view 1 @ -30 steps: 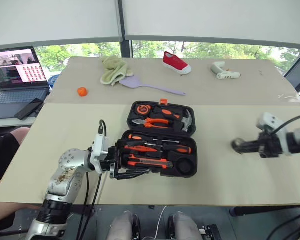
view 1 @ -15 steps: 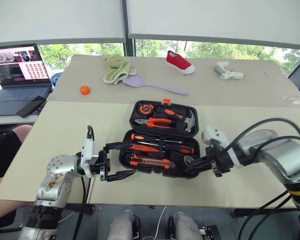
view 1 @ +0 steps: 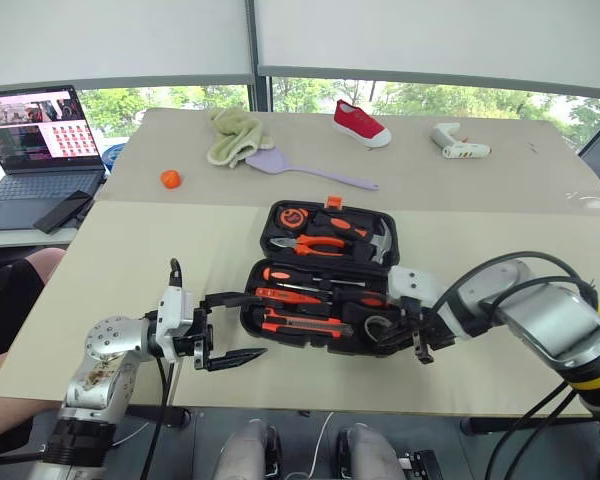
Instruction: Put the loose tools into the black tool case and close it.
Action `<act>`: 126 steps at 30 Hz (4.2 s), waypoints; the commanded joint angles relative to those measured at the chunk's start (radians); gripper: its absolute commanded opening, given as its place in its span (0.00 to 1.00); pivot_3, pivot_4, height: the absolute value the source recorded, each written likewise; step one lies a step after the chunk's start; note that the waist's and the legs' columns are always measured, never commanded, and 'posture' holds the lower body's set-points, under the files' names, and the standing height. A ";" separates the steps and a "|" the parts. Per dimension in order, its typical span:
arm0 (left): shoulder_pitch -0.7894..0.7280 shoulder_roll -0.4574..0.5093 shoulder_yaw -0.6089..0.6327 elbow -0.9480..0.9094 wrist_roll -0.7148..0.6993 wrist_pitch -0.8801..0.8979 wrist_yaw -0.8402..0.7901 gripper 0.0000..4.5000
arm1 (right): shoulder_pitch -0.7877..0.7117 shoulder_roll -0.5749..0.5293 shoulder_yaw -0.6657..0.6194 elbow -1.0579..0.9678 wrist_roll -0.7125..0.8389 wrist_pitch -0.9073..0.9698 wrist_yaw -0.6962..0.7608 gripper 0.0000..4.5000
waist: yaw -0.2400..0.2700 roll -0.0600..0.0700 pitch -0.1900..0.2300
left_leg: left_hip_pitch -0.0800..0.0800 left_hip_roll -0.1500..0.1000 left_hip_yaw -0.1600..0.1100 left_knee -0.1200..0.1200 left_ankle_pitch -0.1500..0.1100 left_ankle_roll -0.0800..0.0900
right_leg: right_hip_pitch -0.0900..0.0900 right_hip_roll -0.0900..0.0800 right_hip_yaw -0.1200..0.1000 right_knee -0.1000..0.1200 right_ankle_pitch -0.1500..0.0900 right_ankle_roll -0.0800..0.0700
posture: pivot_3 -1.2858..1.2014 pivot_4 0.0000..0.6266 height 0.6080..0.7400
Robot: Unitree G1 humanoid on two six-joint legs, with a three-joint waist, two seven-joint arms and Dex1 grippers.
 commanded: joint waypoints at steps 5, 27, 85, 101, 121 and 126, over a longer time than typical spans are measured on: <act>0.000 0.064 0.100 -0.064 -0.080 0.214 0.133 1.00 | -0.016 -0.011 -0.155 0.051 0.106 -0.062 0.108 0.56 | 0.000 -0.001 0.000 | 0.000 0.000 0.000 0.000 0.000 0.000 | 0.000 0.001 0.000 0.000 0.000 0.000 | 0.52 0.24 1.00; -0.415 -0.081 -0.116 0.351 0.306 0.267 0.486 0.01 | 0.197 0.276 -0.402 0.505 -0.199 -0.804 -0.279 0.00 | -0.005 -0.007 0.003 | 0.001 -0.001 0.007 0.000 0.004 -0.005 | 0.000 0.006 0.002 0.002 0.001 0.002 | 0.52 0.24 1.00; -0.810 -0.182 -0.010 0.602 0.250 0.829 0.655 0.51 | -0.448 0.347 -0.284 1.035 -0.182 0.044 -0.356 0.37 | -0.021 -0.008 0.004 | 0.000 -0.001 0.007 0.002 0.007 -0.005 | -0.002 0.006 0.002 0.007 0.001 0.001 | 0.52 0.24 1.00; -0.670 -0.134 0.070 0.436 0.193 0.636 0.583 0.01 | -0.329 0.338 -0.485 0.852 -0.068 -0.158 -0.308 0.00 | -0.030 -0.007 0.004 | 0.001 0.000 0.007 0.000 0.008 -0.007 | -0.004 0.006 0.003 0.008 0.002 -0.001 | 0.52 0.24 1.00; 0.114 0.058 0.142 0.181 0.355 -0.456 0.421 0.37 | 0.744 0.211 -0.537 0.471 -0.384 -1.920 -0.306 0.08 | -0.011 -0.006 0.004 | 0.027 0.000 0.010 -0.015 0.002 -0.015 | 0.015 0.001 0.004 -0.001 -0.001 0.000 | 0.52 0.24 1.00; 0.069 0.108 0.200 0.263 0.287 -0.272 0.439 0.52 | 0.794 0.155 -0.595 0.432 -0.309 -1.814 -0.358 0.46 | 0.004 -0.009 0.004 | 0.026 0.000 0.008 -0.014 0.001 -0.012 | 0.014 -0.003 0.002 -0.002 0.000 -0.001 | 0.52 0.24 1.00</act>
